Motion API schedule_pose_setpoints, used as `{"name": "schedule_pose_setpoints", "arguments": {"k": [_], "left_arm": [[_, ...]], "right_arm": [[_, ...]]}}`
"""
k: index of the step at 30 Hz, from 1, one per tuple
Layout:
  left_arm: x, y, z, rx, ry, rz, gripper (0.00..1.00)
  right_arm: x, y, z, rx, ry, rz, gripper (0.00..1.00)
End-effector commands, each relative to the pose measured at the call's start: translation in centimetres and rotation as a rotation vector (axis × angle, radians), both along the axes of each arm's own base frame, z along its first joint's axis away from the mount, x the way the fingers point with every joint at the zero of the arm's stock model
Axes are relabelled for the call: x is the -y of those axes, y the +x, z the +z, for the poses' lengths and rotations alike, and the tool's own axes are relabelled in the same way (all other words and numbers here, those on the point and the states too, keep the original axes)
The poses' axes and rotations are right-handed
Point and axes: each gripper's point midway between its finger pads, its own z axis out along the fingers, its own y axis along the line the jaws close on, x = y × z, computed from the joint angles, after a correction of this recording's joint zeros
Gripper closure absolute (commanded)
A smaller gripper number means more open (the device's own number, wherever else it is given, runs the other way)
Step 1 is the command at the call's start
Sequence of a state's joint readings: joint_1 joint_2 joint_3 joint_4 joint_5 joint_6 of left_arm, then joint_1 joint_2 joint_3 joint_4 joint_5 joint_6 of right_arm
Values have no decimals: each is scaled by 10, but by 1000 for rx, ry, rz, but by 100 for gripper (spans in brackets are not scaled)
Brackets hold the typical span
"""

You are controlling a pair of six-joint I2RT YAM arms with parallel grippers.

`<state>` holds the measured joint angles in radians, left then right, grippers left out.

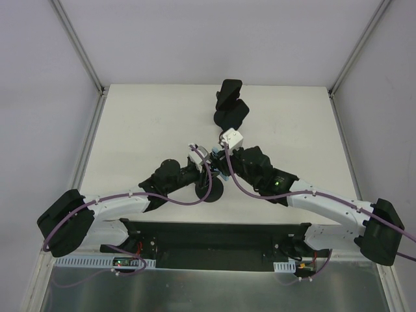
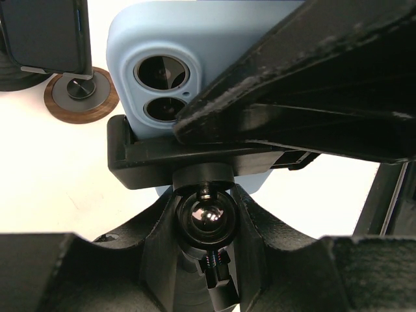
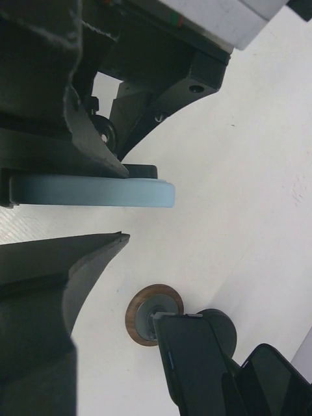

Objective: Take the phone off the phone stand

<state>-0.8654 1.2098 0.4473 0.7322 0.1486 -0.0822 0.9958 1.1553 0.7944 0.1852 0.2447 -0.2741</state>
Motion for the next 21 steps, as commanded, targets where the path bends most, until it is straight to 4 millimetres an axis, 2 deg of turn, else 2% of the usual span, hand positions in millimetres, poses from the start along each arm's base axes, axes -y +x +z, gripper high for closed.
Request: {"name": "schedule_pose_setpoints", "arguments": {"k": [1, 4, 6, 7, 8, 10, 16, 21], "left_arm": [[4, -9, 0, -14, -10, -31, 100], [3, -9, 1, -11, -10, -28, 100], [0, -6, 1, -14, -13, -1, 100], [-2, -4, 0, -22, -16, 19, 100], [-8, 3, -3, -25, -11, 71, 100], [-14, 7, -5, -44, -13, 123, 100], [-41, 29, -17, -116, -3, 328, 100], [-74, 41, -31, -221, -48, 454, 100]], "right_arm": [[-9, 12, 28, 77, 61, -28, 60], [-10, 13, 26, 74, 57, -23, 64], [-10, 12, 26, 72, 54, -22, 72], [-9, 11, 25, 69, 51, -17, 76], [-9, 10, 22, 63, 42, -14, 86], [-7, 7, 21, 53, 40, -10, 99], [0, -7, 5, 3, -6, 32, 99], [21, -15, -12, -23, -81, 3, 99]]}}
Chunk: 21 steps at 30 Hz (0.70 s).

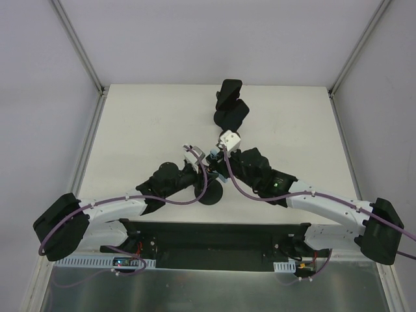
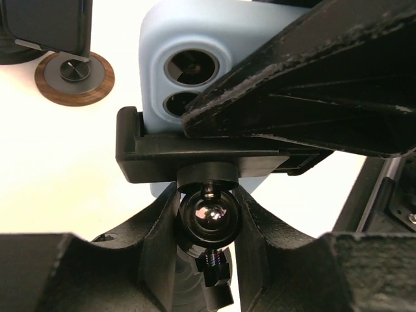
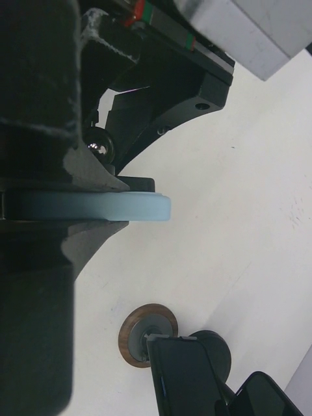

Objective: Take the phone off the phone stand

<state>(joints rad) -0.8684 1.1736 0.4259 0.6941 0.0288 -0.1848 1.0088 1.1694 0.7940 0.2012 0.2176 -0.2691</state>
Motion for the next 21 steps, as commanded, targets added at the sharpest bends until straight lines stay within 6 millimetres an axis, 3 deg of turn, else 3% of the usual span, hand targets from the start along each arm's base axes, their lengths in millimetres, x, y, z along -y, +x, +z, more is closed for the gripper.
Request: {"name": "schedule_pose_setpoints", "arguments": {"k": [1, 7, 21], "left_arm": [[-68, 38, -28, -153, -14, 356, 100], [-73, 42, -30, -170, 0, 392, 100], [-82, 30, -44, -204, -12, 405, 100]], "right_arm": [[36, -8, -12, -8, -103, -58, 99], [43, -10, -21, -19, -131, -77, 99], [77, 11, 6, 14, -37, -314, 99]]}}
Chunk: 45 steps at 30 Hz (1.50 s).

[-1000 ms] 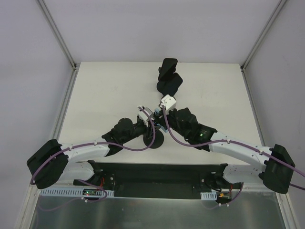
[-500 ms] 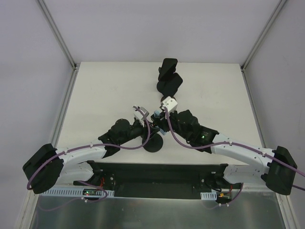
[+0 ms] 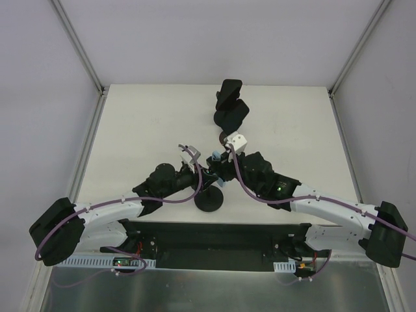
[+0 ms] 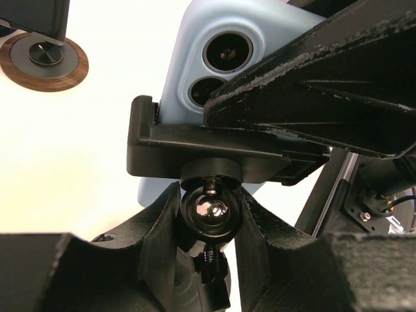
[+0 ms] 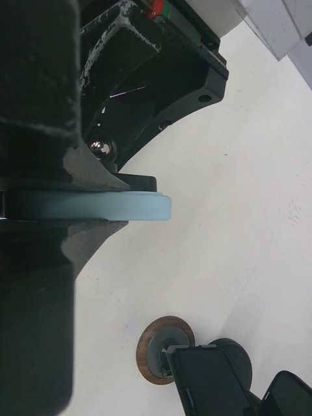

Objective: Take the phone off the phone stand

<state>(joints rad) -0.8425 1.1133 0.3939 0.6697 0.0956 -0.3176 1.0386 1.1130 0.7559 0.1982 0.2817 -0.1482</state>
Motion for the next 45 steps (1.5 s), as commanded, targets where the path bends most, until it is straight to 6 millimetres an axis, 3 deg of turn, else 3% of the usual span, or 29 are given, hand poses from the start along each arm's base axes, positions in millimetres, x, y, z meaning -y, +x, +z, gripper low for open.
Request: {"name": "schedule_pose_setpoints", "arguments": {"k": [1, 9, 15, 22, 23, 24, 27, 31, 38, 41, 45], "left_arm": [[-79, 42, -49, -115, 103, 408, 100], [-82, 36, -47, -101, 90, 396, 100], [-78, 32, -44, -81, 98, 352, 100], [-58, 23, -27, 15, 85, 195, 100], [-55, 24, -22, 41, 74, 187, 97], [-45, 17, -16, 57, 58, 116, 79], [-30, 7, 0, 128, 40, 9, 47], [-17, -1, 15, 185, 27, -75, 24], [11, -5, 46, 237, -11, -210, 11], [22, -12, 57, 240, -33, -272, 1], [28, -12, 60, 215, -29, -289, 1]], "right_arm": [[73, 23, 3, 44, -121, -268, 99], [93, 32, 10, 28, -71, -380, 99], [101, 34, 4, 19, -132, -405, 99], [65, 26, 16, 23, -111, -207, 99], [59, 24, 15, 15, -104, -175, 99], [55, 23, 17, 13, -96, -160, 99], [46, 21, 20, 9, -80, -128, 99], [39, 19, 20, 7, -83, -102, 99], [28, 16, 25, 25, -73, -73, 99], [26, 15, 26, 30, -74, -66, 99], [24, 14, 28, 40, -73, -62, 99]]}}
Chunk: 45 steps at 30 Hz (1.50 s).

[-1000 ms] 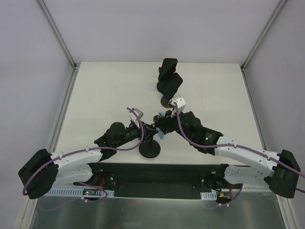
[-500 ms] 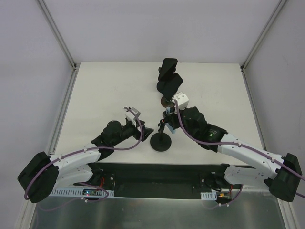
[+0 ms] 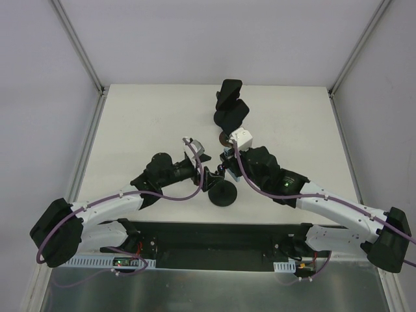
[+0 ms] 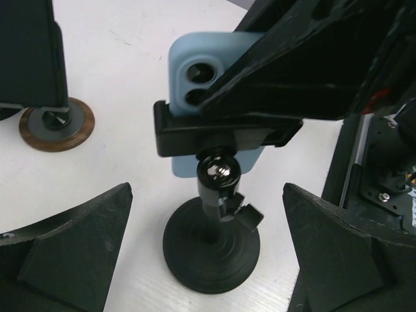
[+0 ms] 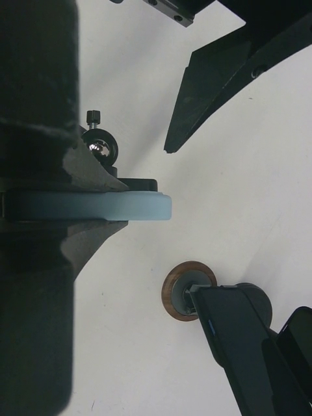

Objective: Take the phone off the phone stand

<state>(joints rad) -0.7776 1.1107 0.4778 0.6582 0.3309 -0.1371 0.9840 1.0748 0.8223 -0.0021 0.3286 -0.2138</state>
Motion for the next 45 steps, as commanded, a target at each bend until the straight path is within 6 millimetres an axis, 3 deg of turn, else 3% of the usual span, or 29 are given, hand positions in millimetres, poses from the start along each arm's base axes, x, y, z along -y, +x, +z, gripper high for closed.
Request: {"name": "schedule_pose_setpoints", "arguments": {"k": [1, 8, 15, 18, 21, 22, 23, 25, 34, 40, 45], "left_arm": [[16, -10, 21, 24, -29, -91, 1], [22, 12, 10, -19, 30, -3, 5], [26, 33, -10, -56, 101, 82, 22], [32, 34, -11, -55, 108, 80, 35], [36, 36, -12, -52, 113, 82, 56], [37, 36, -12, -48, 114, 82, 64], [36, 38, -12, -48, 115, 94, 86], [34, 40, -11, -44, 115, 115, 100], [-8, 68, -17, -53, 121, 408, 100], [-38, 80, -19, -90, 115, 563, 100], [-43, 82, -19, -114, 95, 574, 100]], "right_arm": [[-14, 0, 26, 38, 62, 24, 99], [-21, -3, 30, 48, 71, 42, 99], [-24, -8, 30, 53, 71, 52, 99], [-26, -10, 27, 48, 66, 61, 99], [-27, -13, 26, 40, 59, 68, 99], [-26, -14, 26, 37, 57, 67, 99], [-25, -16, 21, 23, 40, 68, 99], [-22, -18, 18, 6, 23, 62, 99], [14, -31, -6, -115, -135, -15, 99], [43, -63, -51, -268, -286, -19, 99], [53, -70, -56, -292, -310, -39, 99]]}}
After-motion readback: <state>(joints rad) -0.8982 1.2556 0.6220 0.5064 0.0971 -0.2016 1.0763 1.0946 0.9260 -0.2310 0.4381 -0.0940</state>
